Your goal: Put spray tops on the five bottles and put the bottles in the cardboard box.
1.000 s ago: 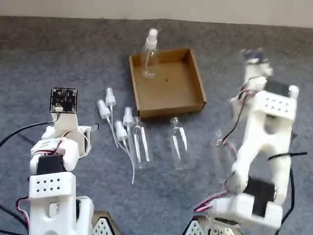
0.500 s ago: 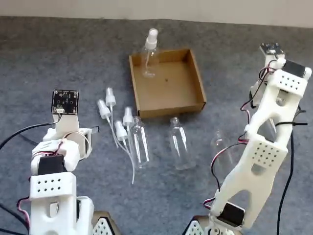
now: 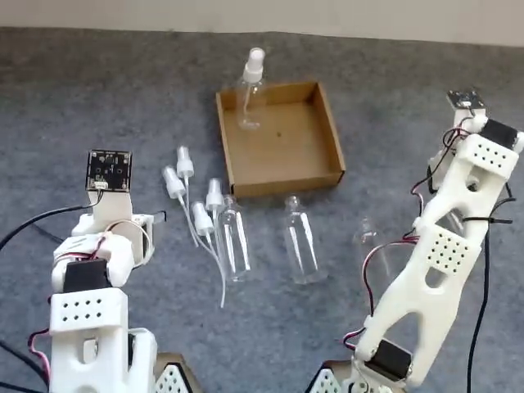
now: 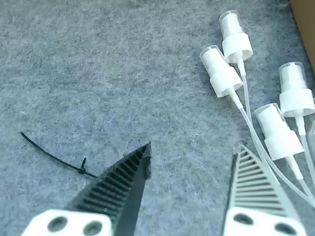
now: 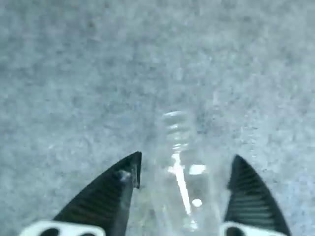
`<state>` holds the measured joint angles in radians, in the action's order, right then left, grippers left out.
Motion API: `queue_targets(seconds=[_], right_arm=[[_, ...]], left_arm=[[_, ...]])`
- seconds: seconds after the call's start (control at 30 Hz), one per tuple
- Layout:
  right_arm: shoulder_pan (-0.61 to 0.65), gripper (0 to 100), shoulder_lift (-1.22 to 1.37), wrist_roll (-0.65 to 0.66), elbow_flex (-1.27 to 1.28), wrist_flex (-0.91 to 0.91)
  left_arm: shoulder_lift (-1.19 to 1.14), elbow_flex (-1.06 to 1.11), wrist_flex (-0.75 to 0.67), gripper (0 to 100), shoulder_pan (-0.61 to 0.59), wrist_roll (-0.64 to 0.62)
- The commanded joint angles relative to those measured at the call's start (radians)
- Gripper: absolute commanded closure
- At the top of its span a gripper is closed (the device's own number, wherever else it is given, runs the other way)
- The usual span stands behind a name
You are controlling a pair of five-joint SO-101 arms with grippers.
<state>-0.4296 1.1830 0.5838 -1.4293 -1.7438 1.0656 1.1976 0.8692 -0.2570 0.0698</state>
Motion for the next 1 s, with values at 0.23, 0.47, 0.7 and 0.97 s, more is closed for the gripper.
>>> queue_targets(seconds=[0.23,0.47,0.7,0.97], right_arm=[[0.015,95.3,-0.186,-0.103,0.269,-0.025],[0.110,95.3,-0.634,-0.097,0.903,-0.013],[0.209,95.4,-1.041,-0.104,1.457,0.272],[0.200,95.4,-1.285,-0.117,1.906,0.570]], left_arm=[[0.018,0.024,-0.002,76,-0.004,0.008],[0.018,0.028,-0.015,76,-0.004,0.006],[-0.005,-0.041,-0.012,76,-0.008,0.006],[-0.449,-0.479,0.189,76,-0.004,0.000]])
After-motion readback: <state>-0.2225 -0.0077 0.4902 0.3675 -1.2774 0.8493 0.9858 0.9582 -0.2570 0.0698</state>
